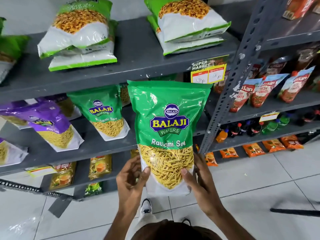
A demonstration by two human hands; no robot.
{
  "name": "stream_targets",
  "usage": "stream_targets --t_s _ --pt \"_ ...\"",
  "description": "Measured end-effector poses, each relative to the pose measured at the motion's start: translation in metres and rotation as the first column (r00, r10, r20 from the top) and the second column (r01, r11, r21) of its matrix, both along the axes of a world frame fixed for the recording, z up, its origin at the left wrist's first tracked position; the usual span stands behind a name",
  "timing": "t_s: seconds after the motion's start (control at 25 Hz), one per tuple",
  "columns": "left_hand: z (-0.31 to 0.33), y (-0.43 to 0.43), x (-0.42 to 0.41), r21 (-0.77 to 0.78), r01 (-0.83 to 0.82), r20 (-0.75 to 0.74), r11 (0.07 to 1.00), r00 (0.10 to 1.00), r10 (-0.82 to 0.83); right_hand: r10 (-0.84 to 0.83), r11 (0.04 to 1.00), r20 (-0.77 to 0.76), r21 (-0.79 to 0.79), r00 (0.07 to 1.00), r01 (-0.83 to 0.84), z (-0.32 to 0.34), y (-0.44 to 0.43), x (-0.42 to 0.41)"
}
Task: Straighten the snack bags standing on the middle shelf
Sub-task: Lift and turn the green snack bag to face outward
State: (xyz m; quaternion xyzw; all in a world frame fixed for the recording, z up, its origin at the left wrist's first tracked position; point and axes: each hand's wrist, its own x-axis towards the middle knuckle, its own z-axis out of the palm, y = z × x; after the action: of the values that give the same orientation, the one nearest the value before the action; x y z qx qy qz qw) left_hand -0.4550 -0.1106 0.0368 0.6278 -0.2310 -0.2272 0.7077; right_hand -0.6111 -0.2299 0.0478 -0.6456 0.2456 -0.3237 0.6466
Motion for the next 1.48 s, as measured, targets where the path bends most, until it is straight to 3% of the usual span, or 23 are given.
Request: stream_targets --t_s 0.2,0.44,0.6,0.92,1.12,1.48 --pt "-0.009 -0.008 -0.003 0.019 0.013 -0.005 1.000 1.000 -0.013 0.016 0.999 -0.082 -0.033 0.997 -0.019 -0.015 -0.015 -0.003" --pt "-0.053 -0.061 0.045 0.259 -0.022 0.114 0.966 0.993 -0.008 0.035 0.981 -0.311 -0.172 0.950 -0.092 -0.061 -0.065 0.039" --pt "-0.056 -0.123 0.085 0.312 -0.038 0.165 0.949 0.986 -0.015 -0.023 0.993 -0.277 -0.120 0.961 -0.010 -0.062 -0.116 0.090" --pt "-0.073 -0.208 0.123 0.331 0.037 0.200 0.943 0.974 -0.108 -0.239 0.961 -0.434 -0.232 0.869 0.149 -0.078 -0.196 0.138" --pt "-0.089 -0.220 0.132 0.301 0.135 0.161 0.944 0.969 -0.190 -0.203 0.974 -0.455 -0.187 0.867 0.130 -0.082 -0.205 0.140" --pt "-0.097 -0.217 0.126 0.375 0.124 0.115 0.919 0.977 -0.179 -0.201 0.978 -0.551 -0.161 0.810 0.134 -0.093 -0.202 0.141"
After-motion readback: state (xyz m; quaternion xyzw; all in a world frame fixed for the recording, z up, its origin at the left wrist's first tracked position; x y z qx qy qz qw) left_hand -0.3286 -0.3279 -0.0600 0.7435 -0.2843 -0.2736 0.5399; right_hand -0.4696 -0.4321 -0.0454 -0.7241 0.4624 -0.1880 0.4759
